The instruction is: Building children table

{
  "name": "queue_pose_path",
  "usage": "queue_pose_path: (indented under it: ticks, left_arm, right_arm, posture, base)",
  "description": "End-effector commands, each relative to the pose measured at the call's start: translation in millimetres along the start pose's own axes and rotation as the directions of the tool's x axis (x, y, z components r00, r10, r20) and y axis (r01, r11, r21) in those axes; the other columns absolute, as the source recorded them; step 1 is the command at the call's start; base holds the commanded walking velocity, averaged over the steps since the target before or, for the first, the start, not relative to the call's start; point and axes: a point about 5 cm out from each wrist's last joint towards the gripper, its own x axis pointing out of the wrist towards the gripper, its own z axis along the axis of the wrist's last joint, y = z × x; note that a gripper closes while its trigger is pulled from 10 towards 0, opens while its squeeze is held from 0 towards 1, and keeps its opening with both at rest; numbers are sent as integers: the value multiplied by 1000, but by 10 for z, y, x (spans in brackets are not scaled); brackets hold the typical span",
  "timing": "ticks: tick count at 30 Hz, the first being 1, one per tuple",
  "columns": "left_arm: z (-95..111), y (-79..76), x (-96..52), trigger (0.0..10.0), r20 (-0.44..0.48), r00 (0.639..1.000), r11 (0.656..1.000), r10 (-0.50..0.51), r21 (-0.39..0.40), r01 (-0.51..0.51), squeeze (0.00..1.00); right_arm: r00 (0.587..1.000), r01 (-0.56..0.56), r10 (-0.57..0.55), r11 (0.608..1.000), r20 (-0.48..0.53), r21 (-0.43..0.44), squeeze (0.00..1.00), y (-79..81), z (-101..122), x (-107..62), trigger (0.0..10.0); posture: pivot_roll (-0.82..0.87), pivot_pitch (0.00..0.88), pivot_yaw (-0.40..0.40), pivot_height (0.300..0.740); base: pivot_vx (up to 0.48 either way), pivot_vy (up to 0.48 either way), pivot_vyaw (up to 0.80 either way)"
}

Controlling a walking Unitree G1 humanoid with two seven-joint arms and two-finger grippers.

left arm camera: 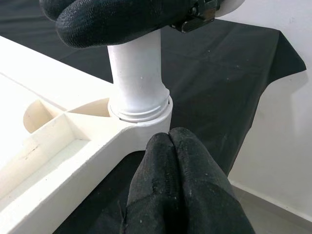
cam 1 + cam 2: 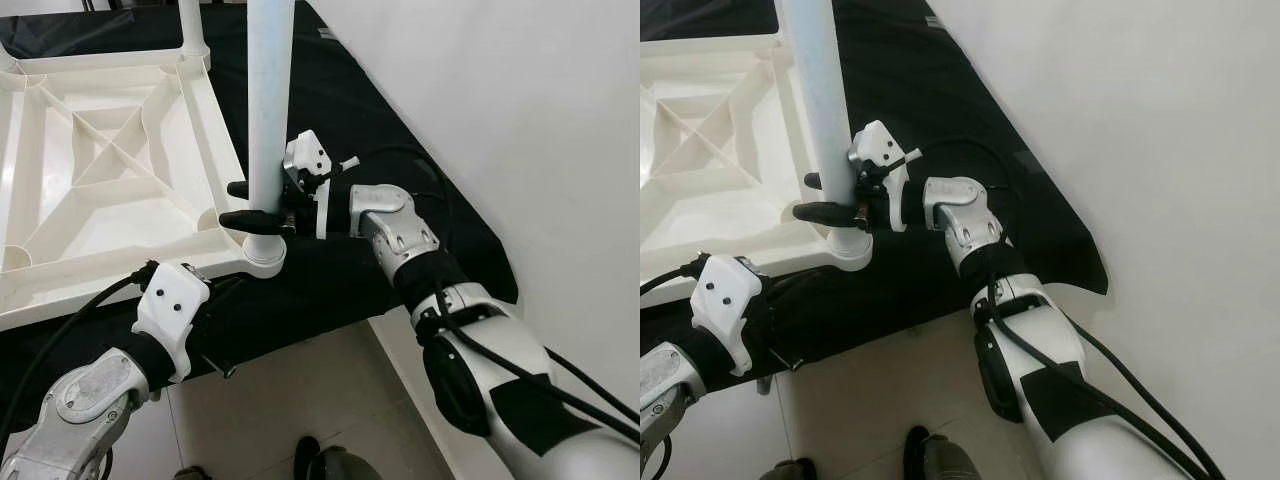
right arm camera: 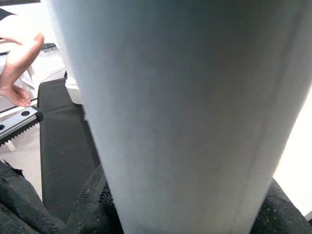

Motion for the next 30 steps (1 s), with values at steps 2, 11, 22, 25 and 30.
queue_pose_path:
  ticks: [2,11,22,25,30]
  left_arm:
    - [5,-54,-14,10000,0,1000,1000,-18,-2,18,0]
    - [6,-44,-24,10000,-2,1000,1000,-16,3,16,0]
    - [-1,-70,17,10000,1,999,999,-39,-7,39,0]
    - [-2,-53,9,10000,2,1000,1000,-31,-2,31,0]
    - [3,-19,-9,10000,-1,1000,1000,-17,6,17,0]
  right_arm:
    - [1000,7,-7,1000,-15,10,0,-8,-42,-33,0]
    - [815,558,-546,830,-193,11,0,-160,-481,-307,0]
    - [718,682,-649,727,-250,73,0,368,-813,-38,0]
    - [743,659,-631,749,-224,77,0,311,-721,67,10000]
    - [815,579,-565,800,-128,158,1000,288,-494,170,10000]
  posture:
    - [129,237,-176,740]
    - [130,244,-183,740]
    - [115,245,-173,740]
    - [123,246,-179,740]
    - [129,245,-176,740]
  base:
    - [0,0,0]
    - [0,0,0]
    - [0,0,0]
    - [0,0,0]
    - [0,0,0]
